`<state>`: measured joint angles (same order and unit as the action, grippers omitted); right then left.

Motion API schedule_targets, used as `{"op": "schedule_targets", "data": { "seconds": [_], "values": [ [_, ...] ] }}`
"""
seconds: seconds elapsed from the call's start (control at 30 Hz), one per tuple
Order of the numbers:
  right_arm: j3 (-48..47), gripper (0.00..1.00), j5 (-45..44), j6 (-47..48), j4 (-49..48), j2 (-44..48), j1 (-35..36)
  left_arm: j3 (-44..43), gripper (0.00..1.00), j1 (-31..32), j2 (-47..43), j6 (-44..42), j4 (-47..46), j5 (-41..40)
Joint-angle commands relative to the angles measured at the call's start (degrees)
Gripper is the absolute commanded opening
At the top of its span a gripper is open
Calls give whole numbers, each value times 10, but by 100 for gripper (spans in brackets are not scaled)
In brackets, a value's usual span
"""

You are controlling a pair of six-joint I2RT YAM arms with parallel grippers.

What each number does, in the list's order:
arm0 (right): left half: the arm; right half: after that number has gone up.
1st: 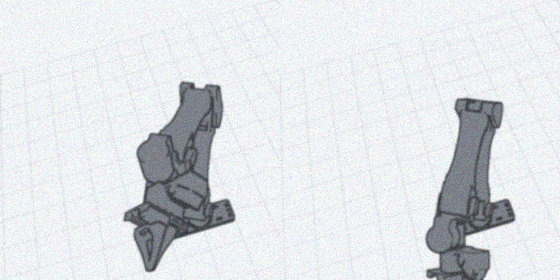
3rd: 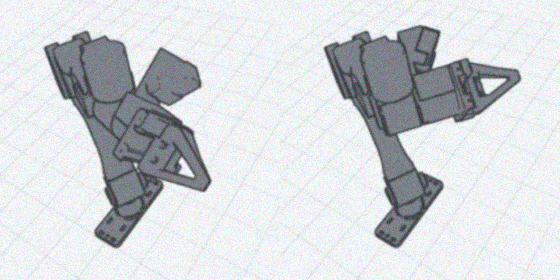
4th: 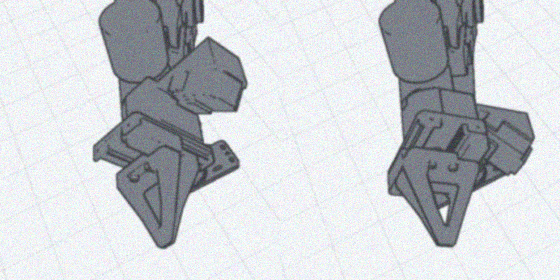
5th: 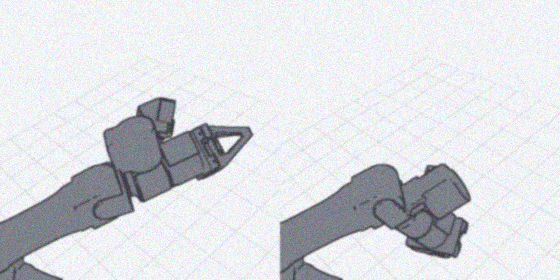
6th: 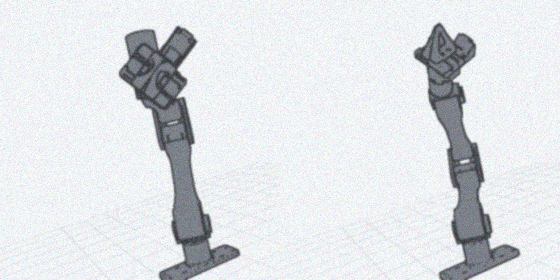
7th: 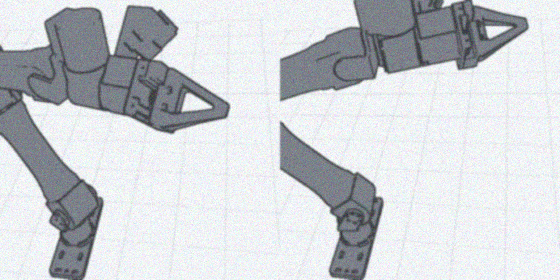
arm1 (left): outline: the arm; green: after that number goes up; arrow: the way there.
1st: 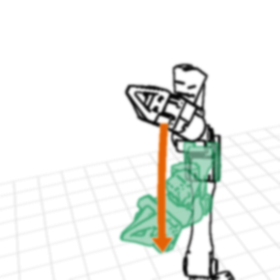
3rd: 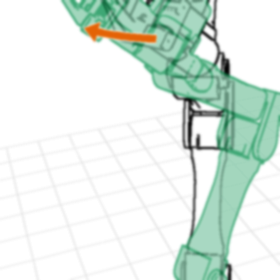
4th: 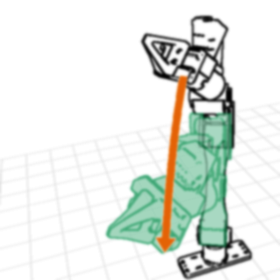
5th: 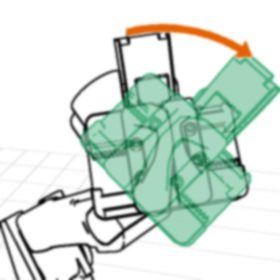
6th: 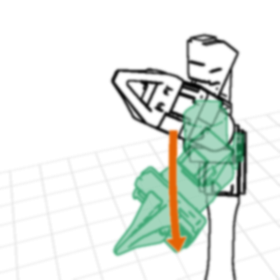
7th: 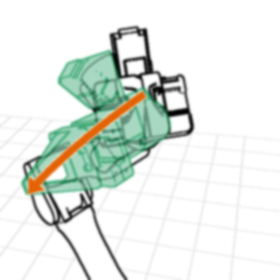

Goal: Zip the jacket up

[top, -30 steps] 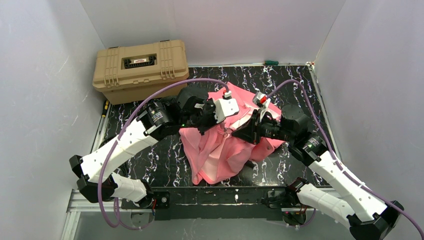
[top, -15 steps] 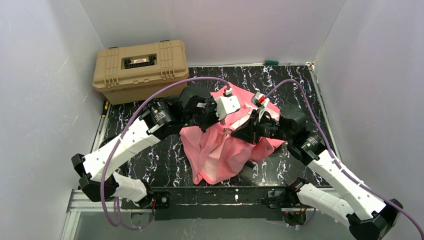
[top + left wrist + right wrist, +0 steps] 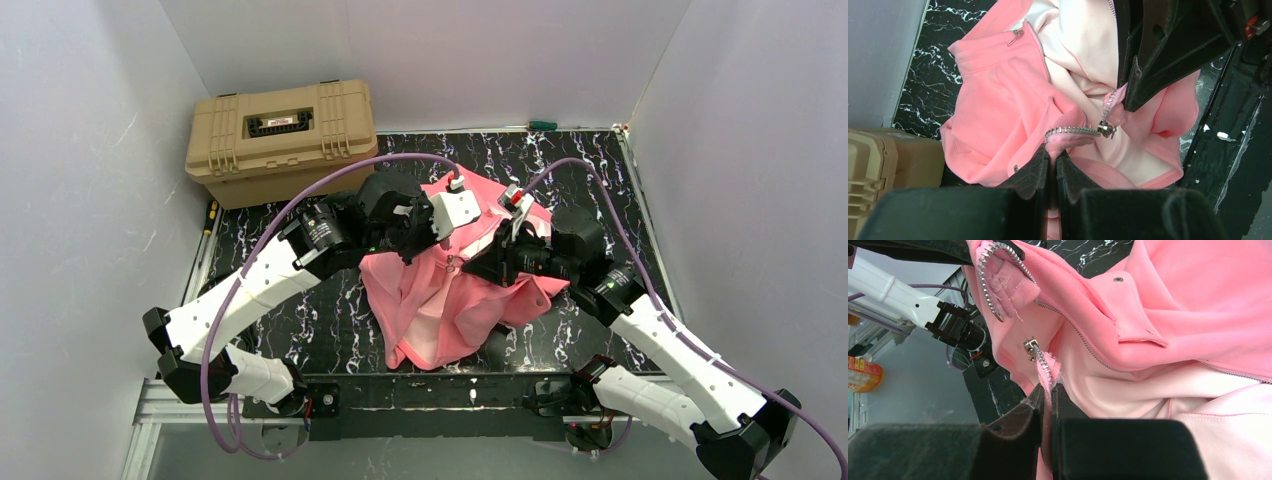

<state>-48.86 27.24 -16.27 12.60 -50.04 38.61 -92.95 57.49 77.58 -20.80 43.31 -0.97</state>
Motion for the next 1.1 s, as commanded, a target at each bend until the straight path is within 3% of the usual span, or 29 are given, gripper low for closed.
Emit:
{"op": "schedule_targets", "data": {
  "seconds": [0.0,1.07],
  "values": [
    [-20,1,-9,-4,-26,4,-1,-3,0,2,-7,3,-12,-8],
    [-8,1,7,-29,-72,16,-1,-4,0,2,-6,5,-12,-6]
  ]
}}
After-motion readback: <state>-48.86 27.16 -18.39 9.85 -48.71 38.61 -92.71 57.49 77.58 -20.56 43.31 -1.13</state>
